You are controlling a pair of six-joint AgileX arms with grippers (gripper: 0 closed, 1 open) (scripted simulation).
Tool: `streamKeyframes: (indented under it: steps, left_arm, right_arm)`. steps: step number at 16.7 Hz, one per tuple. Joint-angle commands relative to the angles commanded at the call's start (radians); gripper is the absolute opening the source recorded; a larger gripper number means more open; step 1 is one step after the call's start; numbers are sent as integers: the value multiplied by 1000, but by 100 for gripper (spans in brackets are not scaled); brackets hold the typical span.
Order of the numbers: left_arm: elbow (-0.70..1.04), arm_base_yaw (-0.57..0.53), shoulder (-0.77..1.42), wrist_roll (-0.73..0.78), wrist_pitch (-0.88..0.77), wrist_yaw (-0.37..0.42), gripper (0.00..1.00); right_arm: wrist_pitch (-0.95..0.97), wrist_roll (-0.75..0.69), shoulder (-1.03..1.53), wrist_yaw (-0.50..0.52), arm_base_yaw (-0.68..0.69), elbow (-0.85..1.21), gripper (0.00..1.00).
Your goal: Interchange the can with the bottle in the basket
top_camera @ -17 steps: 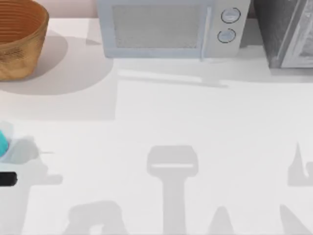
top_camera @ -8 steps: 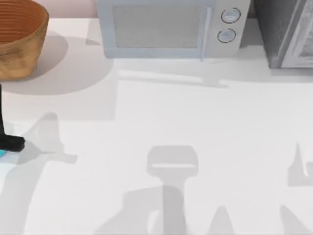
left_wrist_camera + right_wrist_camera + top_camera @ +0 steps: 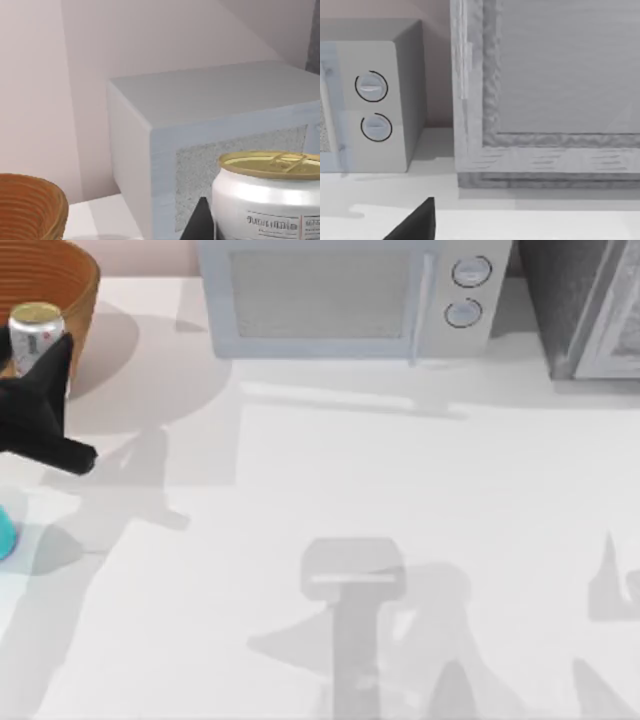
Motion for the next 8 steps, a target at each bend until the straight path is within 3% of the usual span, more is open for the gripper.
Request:
streamKeyframes:
  steps: [8]
  left_arm:
    - [145,-53,347,1,190,133,0]
  right_arm:
    - [0,0,0,0,0,0,100]
